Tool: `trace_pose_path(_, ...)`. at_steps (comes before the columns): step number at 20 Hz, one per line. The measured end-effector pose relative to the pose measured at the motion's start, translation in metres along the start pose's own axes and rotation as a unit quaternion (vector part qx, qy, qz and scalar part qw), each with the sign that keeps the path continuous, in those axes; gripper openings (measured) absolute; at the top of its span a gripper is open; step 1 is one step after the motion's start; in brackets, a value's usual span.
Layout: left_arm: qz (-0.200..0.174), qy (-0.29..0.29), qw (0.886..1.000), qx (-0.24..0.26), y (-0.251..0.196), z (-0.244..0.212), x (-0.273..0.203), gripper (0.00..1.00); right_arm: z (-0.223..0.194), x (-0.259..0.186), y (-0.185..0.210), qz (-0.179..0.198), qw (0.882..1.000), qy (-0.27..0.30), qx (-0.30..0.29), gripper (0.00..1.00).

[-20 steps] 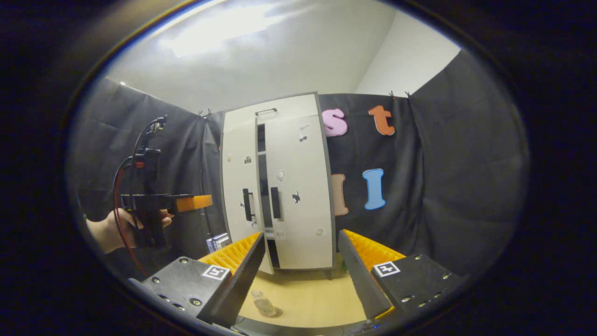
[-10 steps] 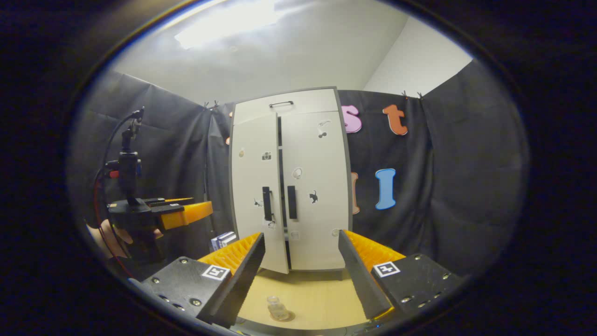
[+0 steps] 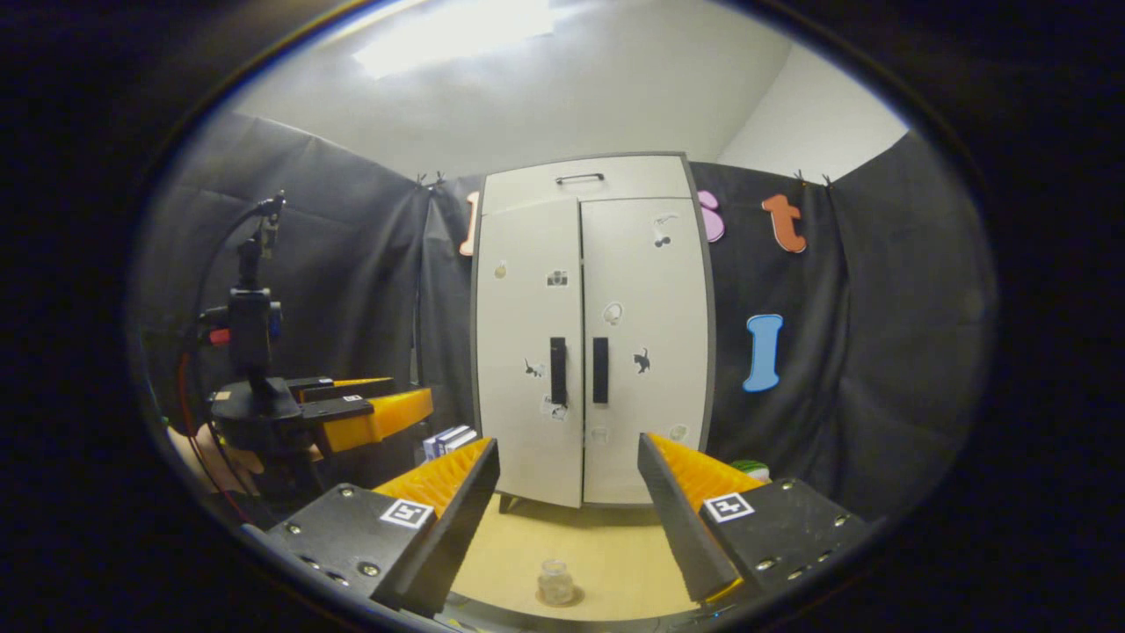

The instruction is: Grasp the bottle in the cabinet with the left hand and place it on the coaster, then close the right door with the right hand and the left door with the left hand.

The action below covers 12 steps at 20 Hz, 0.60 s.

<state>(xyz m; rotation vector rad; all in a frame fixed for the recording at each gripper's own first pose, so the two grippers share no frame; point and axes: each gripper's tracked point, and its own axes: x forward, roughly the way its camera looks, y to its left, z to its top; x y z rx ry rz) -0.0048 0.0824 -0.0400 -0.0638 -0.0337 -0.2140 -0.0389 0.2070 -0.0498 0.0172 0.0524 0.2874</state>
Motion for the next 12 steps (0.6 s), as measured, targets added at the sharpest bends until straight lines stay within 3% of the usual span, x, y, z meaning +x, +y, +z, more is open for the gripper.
trace_pose_path(5,0.022,0.002,1.0,0.003,0.033,-0.002,-0.011,0.93,-0.007,0.015,0.03,0.013,1.0,-0.006,-0.012,0.96)
trace_pose_path(6,0.024,0.003,1.0,0.007,0.039,-0.002,-0.01,0.93,-0.008,0.014,0.039,0.023,1.0,-0.009,-0.013,0.92)
trace_pose_path(7,0.026,0.004,1.0,0.008,0.044,-0.001,-0.01,0.93,-0.009,0.016,0.045,0.028,0.999,-0.01,-0.01,0.96)
trace_pose_path(10,0.029,0.003,1.0,0.009,0.052,0.002,-0.011,0.93,-0.01,0.023,0.044,0.022,1.0,-0.007,0.002,0.92)
trace_pose_path(12,0.024,0.002,1.0,0.013,0.049,0.002,-0.008,0.93,-0.011,0.027,0.041,0.017,1.0,-0.005,0.012,0.96)
